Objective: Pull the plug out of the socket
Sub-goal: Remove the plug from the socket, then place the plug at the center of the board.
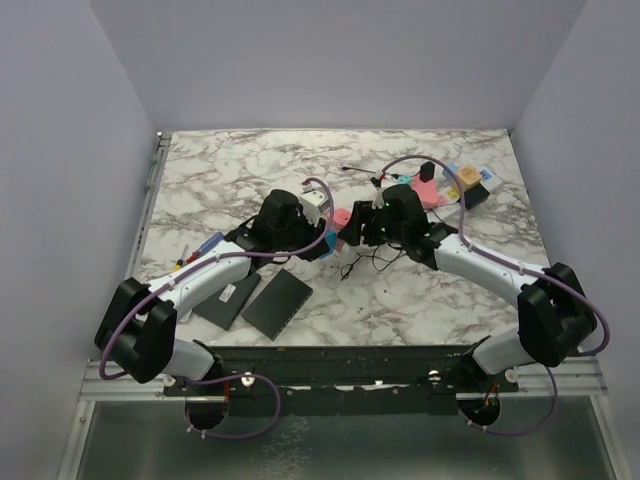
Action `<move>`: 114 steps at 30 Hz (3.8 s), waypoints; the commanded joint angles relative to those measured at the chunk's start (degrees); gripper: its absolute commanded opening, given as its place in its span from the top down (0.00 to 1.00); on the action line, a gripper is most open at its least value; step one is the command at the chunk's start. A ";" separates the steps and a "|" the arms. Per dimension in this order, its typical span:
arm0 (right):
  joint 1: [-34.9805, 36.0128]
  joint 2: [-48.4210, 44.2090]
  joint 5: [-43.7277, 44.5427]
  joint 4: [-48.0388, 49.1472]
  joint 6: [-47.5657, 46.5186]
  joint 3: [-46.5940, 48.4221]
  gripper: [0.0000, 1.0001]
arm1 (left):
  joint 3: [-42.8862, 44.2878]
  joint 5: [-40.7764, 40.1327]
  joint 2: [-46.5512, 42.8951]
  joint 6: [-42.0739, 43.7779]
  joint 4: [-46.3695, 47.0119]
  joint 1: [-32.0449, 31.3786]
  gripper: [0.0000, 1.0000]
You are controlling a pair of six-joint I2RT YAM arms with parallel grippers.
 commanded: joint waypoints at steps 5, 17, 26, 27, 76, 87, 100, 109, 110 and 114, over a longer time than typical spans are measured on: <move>-0.63 3.42 7.56 -1.78 2.30 3.77 1.00 | -0.13 0.57 -1.85 -3.32 4.20 -0.18 1.00; -0.64 2.95 5.63 0.14 -0.25 2.55 1.00 | 1.10 0.51 -1.02 -1.66 1.82 0.24 1.00; -0.77 0.36 -2.41 3.85 -5.69 -0.06 1.00 | 2.01 4.49 -0.79 -0.75 0.52 3.32 1.00; -0.81 0.01 -3.15 4.15 -6.11 -0.31 1.00 | 2.12 5.28 -0.74 -0.82 0.43 3.74 1.00; -1.87 5.80 0.79 1.13 0.46 3.12 1.00 | 1.36 -0.10 0.57 -0.56 0.37 2.05 1.00; -1.87 2.18 0.69 3.78 0.71 0.89 1.00 | 1.25 -1.29 -0.62 -0.50 0.53 3.35 1.00; -1.87 -11.77 8.30 3.50 -1.43 -2.35 1.00 | 1.23 -0.28 3.44 -5.65 3.01 19.36 1.00; -4.27 -20.46 9.12 2.74 -5.00 -6.42 1.00 | 5.58 1.71 12.43 -13.80 8.89 27.83 1.00; -4.88 -21.37 8.92 2.79 -5.05 -7.36 1.00 | 6.30 1.18 13.58 -13.76 8.89 28.34 1.00; -6.18 -24.74 9.19 3.03 -5.05 -10.21 1.00 | 9.87 1.13 19.37 -13.86 8.87 31.73 1.00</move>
